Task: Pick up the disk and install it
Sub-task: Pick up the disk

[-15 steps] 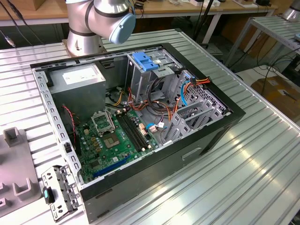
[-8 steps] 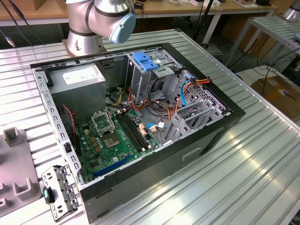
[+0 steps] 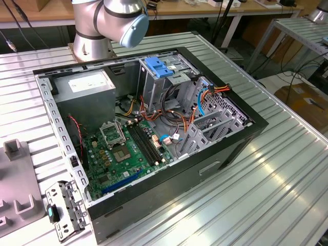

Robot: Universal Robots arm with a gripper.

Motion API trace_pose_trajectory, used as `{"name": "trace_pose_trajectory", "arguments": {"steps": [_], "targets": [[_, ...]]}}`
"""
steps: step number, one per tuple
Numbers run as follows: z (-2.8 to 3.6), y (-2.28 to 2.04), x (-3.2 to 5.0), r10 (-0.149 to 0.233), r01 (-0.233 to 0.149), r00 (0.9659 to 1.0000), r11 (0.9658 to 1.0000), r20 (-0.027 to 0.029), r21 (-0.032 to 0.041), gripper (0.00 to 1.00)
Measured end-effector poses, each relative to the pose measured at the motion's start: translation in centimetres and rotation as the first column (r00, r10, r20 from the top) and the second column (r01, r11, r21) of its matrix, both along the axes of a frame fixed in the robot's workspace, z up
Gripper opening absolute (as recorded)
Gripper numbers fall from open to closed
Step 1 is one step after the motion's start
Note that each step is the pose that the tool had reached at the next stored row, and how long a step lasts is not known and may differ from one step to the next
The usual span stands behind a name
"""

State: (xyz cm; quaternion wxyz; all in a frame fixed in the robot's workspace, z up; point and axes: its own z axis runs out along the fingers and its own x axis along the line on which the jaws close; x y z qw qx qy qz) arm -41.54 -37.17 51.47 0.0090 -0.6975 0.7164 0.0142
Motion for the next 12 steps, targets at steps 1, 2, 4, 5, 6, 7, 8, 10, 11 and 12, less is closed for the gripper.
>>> {"name": "trace_pose_trajectory", "arguments": {"steps": [1, 2, 4, 5, 6, 7, 8, 10, 11, 12], "targets": [[0.00, 0.00, 0.58, 0.000, 0.000, 1.0000, 1.0000, 0.0000, 0.0000, 0.37], [0.00, 0.00, 0.89, 0.000, 0.000, 1.0000, 1.0000, -0.0001, -0.0001, 0.37], [0.01, 0.00, 1.20, 0.000, 0.000, 1.0000, 1.0000, -0.0002, -0.0001, 0.37], [0.00, 0.00, 1.49, 0.000, 0.000, 1.0000, 1.0000, -0.0002, 0.0000, 0.37], [0.00, 0.00, 1.65, 0.000, 0.000, 1.0000, 1.0000, -0.0001, 0.0000, 0.37], [0.00, 0.00, 1.81, 0.000, 0.000, 1.0000, 1.0000, -0.0002, 0.0000, 0.37], [0.00, 0.00, 2.03, 0.000, 0.000, 1.0000, 1.0000, -0.0002, 0.0000, 0.37], [0.00, 0.00, 2.38, 0.000, 0.000, 1.0000, 1.0000, -0.0003, 0.0000, 0.37], [0.00, 0.00, 2.53, 0.000, 0.000, 1.0000, 1.0000, -0.0003, 0.0000, 0.37], [0.00, 0.00, 2.69, 0.000, 0.000, 1.0000, 1.0000, -0.0004, 0.0000, 0.37]]}}
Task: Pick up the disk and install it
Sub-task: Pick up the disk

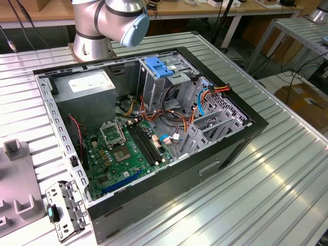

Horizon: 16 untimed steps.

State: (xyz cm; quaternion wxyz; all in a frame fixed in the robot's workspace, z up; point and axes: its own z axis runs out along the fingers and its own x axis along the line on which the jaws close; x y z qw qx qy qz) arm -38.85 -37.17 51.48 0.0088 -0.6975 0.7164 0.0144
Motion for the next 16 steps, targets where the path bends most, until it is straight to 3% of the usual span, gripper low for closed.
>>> {"name": "trace_pose_trajectory", "arguments": {"steps": [6, 16], "targets": [[0.00, 0.01, 0.72, 0.000, 0.000, 1.0000, 1.0000, -0.0001, 0.0000, 0.37], [0.00, 0.00, 0.79, 0.000, 0.000, 1.0000, 1.0000, -0.0001, 0.0000, 0.37]]}}
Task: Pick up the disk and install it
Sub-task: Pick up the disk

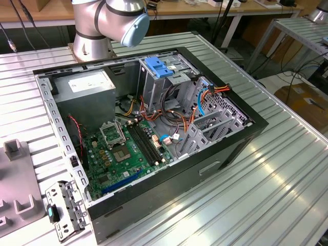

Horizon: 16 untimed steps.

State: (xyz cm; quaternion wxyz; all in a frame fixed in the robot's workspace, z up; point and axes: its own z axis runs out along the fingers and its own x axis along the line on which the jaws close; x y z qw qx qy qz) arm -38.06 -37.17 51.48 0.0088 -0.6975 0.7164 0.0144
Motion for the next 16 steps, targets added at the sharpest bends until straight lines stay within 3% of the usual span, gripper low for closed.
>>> {"name": "trace_pose_trajectory", "arguments": {"steps": [8, 11, 16], "targets": [[-0.01, 0.00, 0.01, 0.000, 0.000, 1.0000, 1.0000, -0.0009, 0.0001, 0.37], [0.00, 0.00, 0.06, 0.000, 0.000, 0.9992, 1.0000, -0.0409, 0.0019, 0.37], [0.00, 0.00, 0.06, 0.000, 0.000, 0.9990, 1.0000, -0.0454, 0.0024, 0.37]]}}
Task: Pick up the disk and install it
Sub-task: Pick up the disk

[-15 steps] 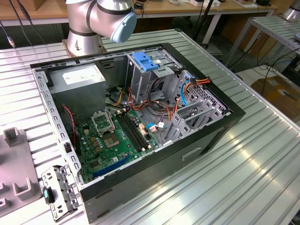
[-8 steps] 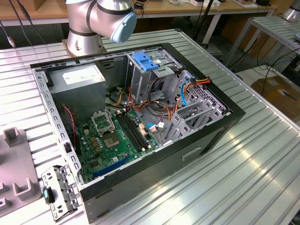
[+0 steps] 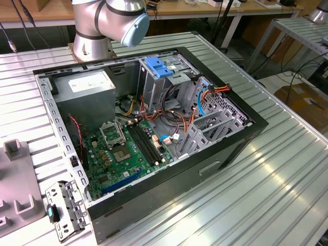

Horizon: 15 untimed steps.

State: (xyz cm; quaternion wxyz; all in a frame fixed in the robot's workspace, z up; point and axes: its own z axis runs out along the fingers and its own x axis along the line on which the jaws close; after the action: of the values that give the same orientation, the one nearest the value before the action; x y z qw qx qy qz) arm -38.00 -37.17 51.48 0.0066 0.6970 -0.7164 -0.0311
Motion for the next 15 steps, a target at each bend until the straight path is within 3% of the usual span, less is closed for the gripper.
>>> {"name": "trace_pose_trajectory", "arguments": {"steps": [10, 15], "targets": [[0.00, 0.00, 0.02, 0.000, 0.000, 1.0000, 1.0000, -0.0038, 0.0004, 0.37], [0.00, 0.00, 0.49, 0.000, 0.000, 1.0000, 1.0000, -0.0037, 0.0004, 0.37]]}}
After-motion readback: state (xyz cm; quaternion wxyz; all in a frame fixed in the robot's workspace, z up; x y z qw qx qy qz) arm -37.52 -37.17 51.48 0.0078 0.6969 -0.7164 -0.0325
